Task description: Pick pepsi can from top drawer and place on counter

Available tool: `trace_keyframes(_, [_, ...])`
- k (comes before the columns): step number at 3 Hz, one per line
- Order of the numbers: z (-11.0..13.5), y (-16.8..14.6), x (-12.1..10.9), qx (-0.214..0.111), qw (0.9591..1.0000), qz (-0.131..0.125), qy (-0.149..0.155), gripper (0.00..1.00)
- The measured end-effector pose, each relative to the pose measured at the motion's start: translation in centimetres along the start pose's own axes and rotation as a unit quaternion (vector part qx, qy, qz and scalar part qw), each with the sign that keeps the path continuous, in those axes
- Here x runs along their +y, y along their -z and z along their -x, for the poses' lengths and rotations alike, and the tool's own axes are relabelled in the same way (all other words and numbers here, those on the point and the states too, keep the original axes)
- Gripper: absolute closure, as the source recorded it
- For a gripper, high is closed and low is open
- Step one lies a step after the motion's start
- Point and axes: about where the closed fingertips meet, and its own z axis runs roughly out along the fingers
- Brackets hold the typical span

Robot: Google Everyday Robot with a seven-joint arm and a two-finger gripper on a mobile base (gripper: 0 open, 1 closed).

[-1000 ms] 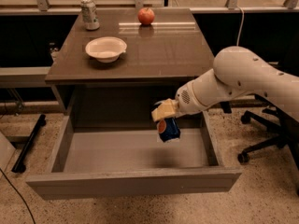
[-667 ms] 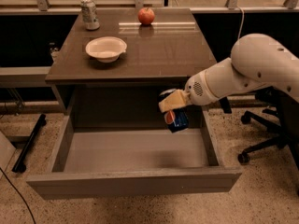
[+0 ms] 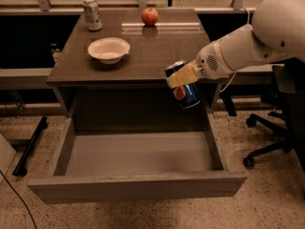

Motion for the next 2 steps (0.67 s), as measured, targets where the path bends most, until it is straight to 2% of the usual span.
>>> trace_keyframes(1, [4.92,1.64,-1.0,-0.012,0.9985,-0.023,0.048,1.0])
trace_keyframes(2, [4.92,1.64,-1.0,-0.012,0.9985,-0.023,0.048,1.0])
